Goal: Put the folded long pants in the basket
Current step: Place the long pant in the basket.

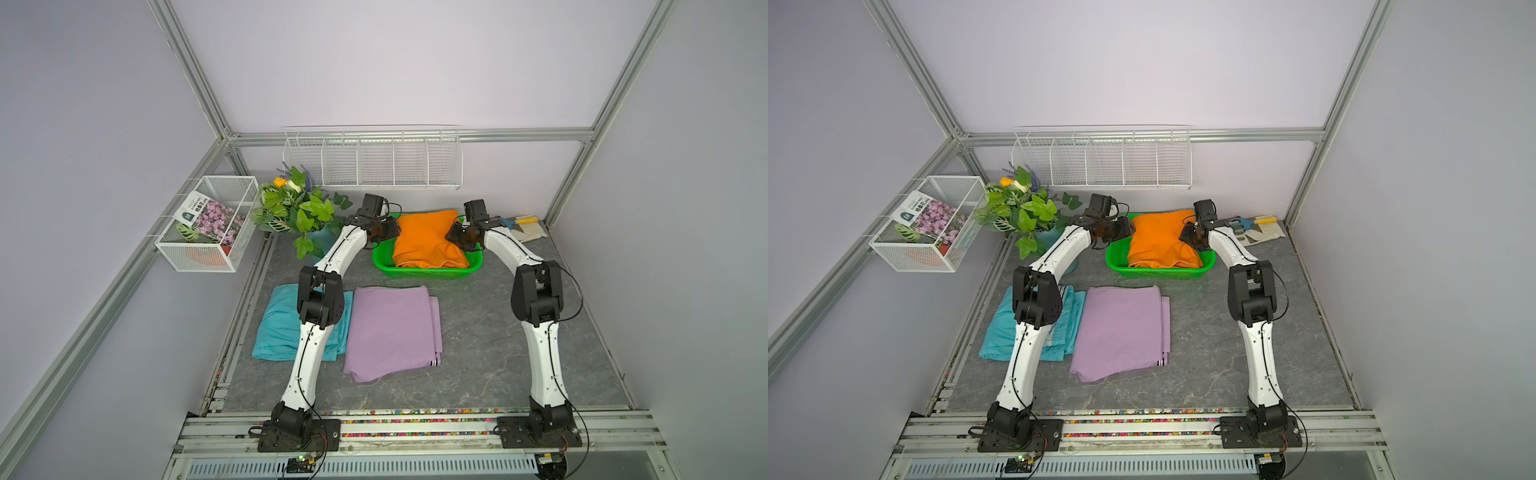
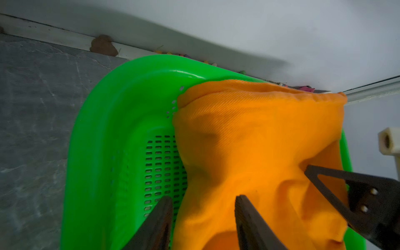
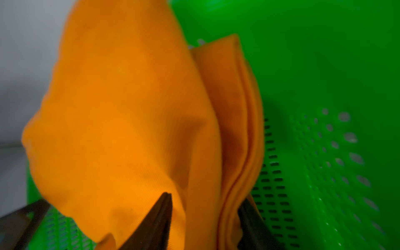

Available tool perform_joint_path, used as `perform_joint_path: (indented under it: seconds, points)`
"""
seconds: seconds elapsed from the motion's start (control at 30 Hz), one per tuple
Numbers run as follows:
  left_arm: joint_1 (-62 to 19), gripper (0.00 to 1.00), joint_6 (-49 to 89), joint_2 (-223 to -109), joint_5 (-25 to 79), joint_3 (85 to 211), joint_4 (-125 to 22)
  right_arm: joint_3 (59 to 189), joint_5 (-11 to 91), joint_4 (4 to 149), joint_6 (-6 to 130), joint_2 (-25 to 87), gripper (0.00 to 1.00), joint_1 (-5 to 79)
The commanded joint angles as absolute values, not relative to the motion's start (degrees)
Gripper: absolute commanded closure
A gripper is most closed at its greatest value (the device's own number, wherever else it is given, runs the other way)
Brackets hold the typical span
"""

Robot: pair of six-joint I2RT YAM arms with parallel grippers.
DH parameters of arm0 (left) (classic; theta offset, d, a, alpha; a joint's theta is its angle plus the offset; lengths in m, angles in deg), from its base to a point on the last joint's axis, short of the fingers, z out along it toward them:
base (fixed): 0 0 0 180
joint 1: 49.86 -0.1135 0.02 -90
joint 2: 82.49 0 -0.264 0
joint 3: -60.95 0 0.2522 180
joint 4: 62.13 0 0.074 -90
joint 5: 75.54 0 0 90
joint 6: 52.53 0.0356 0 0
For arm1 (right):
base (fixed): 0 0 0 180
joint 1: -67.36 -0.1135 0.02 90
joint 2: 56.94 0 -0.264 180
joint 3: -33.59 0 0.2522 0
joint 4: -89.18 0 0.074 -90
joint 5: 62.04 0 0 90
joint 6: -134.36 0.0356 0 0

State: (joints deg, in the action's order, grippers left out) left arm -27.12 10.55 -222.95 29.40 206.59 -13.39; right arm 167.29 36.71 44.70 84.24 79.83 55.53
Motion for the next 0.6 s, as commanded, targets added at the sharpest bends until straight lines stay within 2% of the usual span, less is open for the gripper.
perform_joint_path:
  seconds: [0.0, 0.37, 0.57]
  points:
    - [-27.27, 0.48, 10.88, -218.97, 30.99, 202.42, -14.82, 165.65, 35.34, 44.09, 82.65, 76.94, 0.37, 56.01]
    - [-25.01, 0.49, 11.79, -211.79, 32.81, 195.36, -18.51, 151.27, 42.67, 59.75, 83.65, 63.55, 0.33, 57.56]
    - [-24.21, 0.49, 11.27, -205.63, 32.52, 189.83, -21.39, 150.28, 41.77, 54.74, 80.59, 57.92, 0.31, 58.39]
